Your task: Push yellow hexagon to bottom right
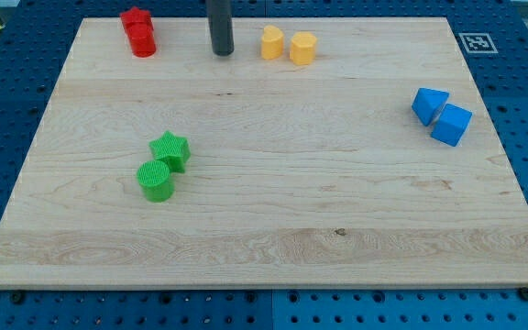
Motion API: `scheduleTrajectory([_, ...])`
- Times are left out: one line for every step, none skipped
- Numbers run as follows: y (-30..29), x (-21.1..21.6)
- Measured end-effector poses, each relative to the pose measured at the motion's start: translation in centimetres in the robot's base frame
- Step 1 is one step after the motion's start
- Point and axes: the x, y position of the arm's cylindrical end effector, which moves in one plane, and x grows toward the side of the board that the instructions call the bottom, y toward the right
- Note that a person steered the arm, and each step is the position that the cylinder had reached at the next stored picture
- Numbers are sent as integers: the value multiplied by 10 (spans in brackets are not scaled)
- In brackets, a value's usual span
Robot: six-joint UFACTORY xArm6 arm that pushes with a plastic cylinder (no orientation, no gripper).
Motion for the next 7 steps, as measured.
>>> scheduleTrajectory([38,-35])
scheduleTrajectory([90,-46])
scheduleTrajectory([99,-46])
scheduleTrajectory([92,-46])
scheduleTrajectory([122,-43])
scheduleTrajectory([134,-34])
scheduleTrajectory([129,-23])
